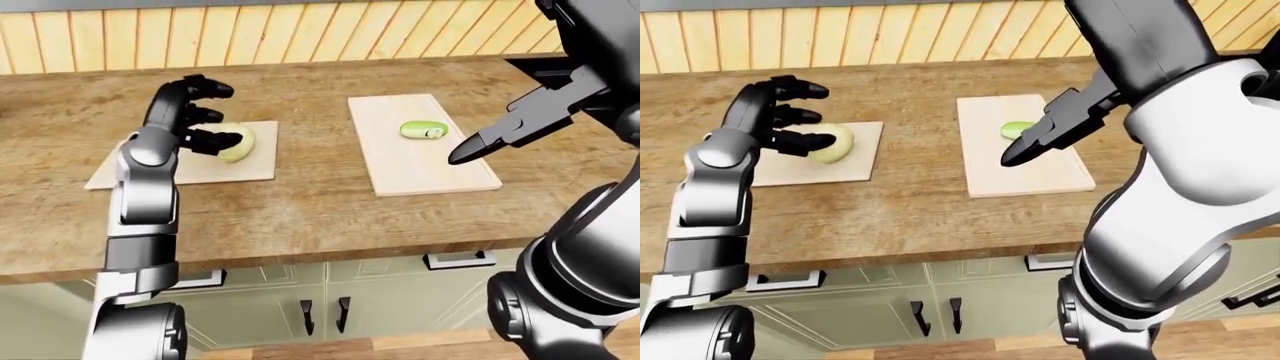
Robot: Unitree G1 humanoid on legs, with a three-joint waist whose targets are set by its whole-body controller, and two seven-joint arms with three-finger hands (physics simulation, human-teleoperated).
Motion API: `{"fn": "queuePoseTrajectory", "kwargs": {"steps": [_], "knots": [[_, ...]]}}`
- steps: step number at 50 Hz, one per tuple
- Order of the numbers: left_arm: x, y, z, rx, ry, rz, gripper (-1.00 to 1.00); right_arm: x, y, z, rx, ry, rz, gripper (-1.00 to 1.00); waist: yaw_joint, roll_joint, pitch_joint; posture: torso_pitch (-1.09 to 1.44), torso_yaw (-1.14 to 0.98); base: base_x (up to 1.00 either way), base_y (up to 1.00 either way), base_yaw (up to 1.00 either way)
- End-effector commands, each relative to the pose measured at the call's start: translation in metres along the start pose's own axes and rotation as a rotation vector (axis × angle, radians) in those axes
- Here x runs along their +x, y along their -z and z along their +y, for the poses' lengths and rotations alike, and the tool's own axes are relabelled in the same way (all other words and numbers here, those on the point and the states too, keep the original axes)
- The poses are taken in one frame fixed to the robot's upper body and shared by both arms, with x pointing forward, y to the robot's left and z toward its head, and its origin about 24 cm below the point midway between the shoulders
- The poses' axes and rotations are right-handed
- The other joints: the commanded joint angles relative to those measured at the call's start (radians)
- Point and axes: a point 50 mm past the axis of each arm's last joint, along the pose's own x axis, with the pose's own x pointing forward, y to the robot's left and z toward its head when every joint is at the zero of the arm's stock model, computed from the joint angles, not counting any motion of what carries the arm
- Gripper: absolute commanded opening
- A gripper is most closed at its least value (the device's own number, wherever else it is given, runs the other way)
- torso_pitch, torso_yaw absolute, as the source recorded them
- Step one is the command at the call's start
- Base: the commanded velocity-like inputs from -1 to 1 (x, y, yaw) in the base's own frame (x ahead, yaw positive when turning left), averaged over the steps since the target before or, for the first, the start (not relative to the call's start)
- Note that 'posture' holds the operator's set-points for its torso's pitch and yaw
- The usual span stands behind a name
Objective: Place the pear and the pickle on separate cutting boards.
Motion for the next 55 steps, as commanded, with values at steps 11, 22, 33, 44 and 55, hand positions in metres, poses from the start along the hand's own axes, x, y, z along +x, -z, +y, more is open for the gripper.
{"fn": "queuePoseTrajectory", "kwargs": {"steps": [11,22,33,44,55], "knots": [[-0.009,-0.037,0.021,0.007,-0.057,-0.120,0.42,-0.004,-0.010,-0.011,-0.021,0.053,-0.030,1.00,-0.001,0.002,-0.026,0.00,0.00,0.00,0.00,0.00],[-0.048,-0.084,0.052,-0.031,-0.087,-0.232,0.38,-0.008,-0.014,-0.029,-0.041,0.079,-0.028,1.00,-0.004,0.003,-0.019,0.00,0.00,0.00,0.00,0.00],[-0.129,-0.130,0.086,-0.020,-0.132,-0.372,0.84,-0.037,-0.009,-0.060,-0.050,0.151,0.003,1.00,-0.003,0.001,0.002,0.00,0.00,0.00,0.00,0.00],[-0.178,-0.109,0.128,-0.054,-0.315,-0.350,1.00,-0.082,0.003,-0.083,-0.043,0.218,0.075,1.00,0.001,-0.005,0.021,0.00,0.00,0.00,0.00,0.00],[-0.227,-0.095,0.161,-0.042,-0.419,-0.338,1.00,-0.122,0.025,-0.119,-0.076,0.305,0.186,1.00,0.005,-0.014,0.026,0.00,0.00,0.00,0.00,0.00]]}}
